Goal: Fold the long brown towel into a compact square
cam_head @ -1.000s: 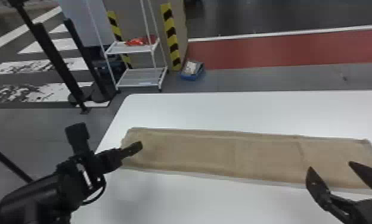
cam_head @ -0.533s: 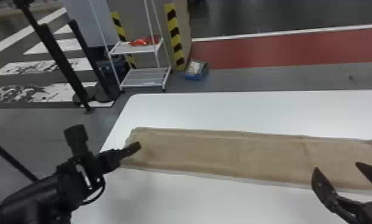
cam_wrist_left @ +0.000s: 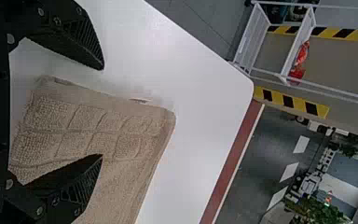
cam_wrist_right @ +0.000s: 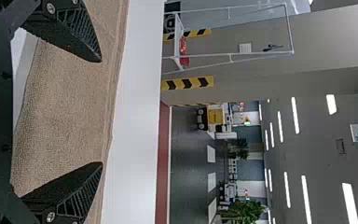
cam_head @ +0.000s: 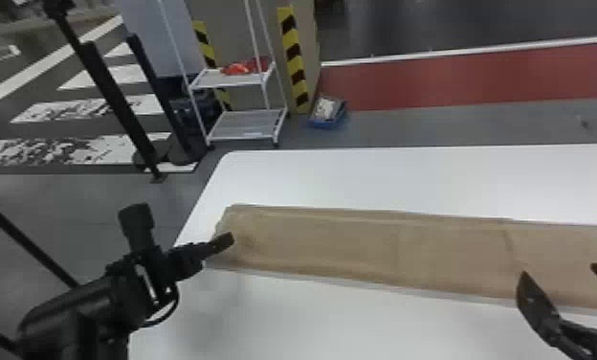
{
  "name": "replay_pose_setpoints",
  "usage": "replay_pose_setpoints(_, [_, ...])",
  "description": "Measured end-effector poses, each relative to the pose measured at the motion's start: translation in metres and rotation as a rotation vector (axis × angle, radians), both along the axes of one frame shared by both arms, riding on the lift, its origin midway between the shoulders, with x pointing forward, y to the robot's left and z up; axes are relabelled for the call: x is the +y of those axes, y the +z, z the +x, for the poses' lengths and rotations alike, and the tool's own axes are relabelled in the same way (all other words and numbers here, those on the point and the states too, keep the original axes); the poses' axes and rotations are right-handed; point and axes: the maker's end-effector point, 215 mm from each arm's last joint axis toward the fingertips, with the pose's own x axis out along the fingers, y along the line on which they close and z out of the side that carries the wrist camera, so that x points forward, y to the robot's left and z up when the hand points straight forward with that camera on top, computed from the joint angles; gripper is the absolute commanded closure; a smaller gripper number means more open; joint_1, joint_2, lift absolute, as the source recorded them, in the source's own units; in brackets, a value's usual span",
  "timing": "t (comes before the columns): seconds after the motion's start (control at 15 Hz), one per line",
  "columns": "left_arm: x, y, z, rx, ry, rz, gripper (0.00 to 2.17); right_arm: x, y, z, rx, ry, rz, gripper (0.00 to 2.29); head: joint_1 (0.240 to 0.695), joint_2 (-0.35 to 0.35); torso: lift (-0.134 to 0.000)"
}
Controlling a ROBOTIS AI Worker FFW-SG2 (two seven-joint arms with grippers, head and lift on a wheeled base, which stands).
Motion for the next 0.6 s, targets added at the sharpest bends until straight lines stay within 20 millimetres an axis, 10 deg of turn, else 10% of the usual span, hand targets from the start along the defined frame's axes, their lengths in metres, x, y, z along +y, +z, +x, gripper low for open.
replay_pose_setpoints(0.33, [-0.026,-0.008,-0.012,0.03,-0.086,-0.095,2.01,0.0,0.0,0.0,0.0,0.0,0.0,0.1,0.695,0.264,-0.123])
replay_pose_setpoints(0.6, [-0.029,-0.003,-0.018,0.048,-0.094,-0.099,2.15,-0.001,-0.002,0.0,0.004,-0.001,0.0,0.1,0.695,0.261,-0.123])
